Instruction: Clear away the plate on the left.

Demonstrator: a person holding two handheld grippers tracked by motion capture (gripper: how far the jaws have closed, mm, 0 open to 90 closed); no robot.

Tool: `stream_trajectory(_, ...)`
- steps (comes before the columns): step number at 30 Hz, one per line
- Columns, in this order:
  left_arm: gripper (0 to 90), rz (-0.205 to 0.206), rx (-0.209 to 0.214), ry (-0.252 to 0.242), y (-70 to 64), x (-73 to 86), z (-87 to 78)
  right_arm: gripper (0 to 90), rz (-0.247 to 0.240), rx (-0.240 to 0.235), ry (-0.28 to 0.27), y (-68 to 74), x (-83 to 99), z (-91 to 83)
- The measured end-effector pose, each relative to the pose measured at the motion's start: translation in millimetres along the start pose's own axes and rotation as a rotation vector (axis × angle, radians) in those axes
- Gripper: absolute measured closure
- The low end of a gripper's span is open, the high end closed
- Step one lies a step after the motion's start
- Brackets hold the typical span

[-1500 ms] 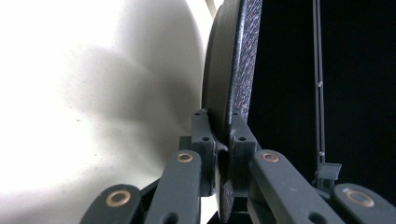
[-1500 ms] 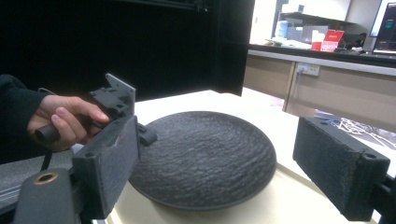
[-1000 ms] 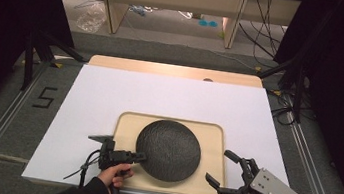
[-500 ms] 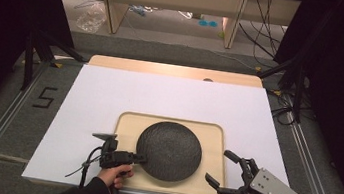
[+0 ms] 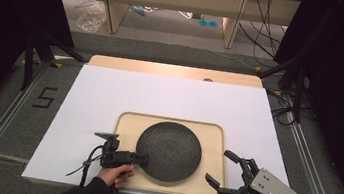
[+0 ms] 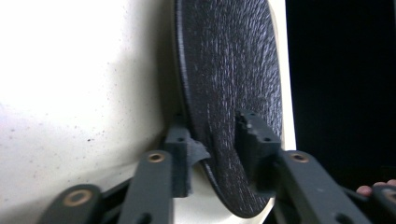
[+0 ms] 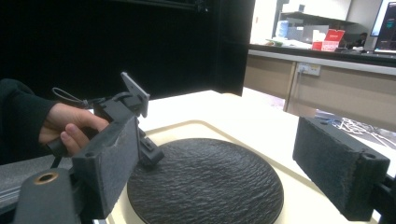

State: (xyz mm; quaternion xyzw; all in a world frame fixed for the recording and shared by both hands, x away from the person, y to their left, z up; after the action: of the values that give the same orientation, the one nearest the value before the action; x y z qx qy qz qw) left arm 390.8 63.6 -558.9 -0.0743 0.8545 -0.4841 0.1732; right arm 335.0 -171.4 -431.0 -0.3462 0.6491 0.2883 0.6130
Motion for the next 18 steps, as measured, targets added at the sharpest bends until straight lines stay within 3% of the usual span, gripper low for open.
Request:
stream_trajectory(3, 59.0, 0.000, 0.001, 0.002, -4.1, -0.2, -0.5, 16.1, 0.000, -0.002, 0.001, 0.2, 0.0, -0.2)
stream_trajectory(6, 50.4, 0.075, -0.028, 0.012, -6.9, -0.1, -3.3, 16.0, 0.002, -0.002, 0.005, 0.4, 0.4, -0.4)
stream_trajectory(10, 41.6, 0.133, -0.050, 0.019, -10.7, -0.7, -8.1, 16.0, 0.001, -0.003, 0.011, 0.6, 0.8, -0.7)
stream_trajectory(18, 30.5, 0.166, -0.041, 0.002, -13.5, -7.8, -20.1, 16.0, 0.001, -0.003, 0.011, 0.6, 0.8, -0.7)
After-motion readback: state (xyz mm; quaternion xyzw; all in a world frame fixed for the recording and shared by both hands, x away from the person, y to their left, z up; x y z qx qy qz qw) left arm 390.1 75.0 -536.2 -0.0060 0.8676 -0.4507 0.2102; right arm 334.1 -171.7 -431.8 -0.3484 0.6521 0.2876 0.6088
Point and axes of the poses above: each handheld gripper's, and its own axes: z roughly forward along the jaws, x roughly out of its underside, y roughly to its left, the point moved 10 cm from there along z, roughly forward along the jaws
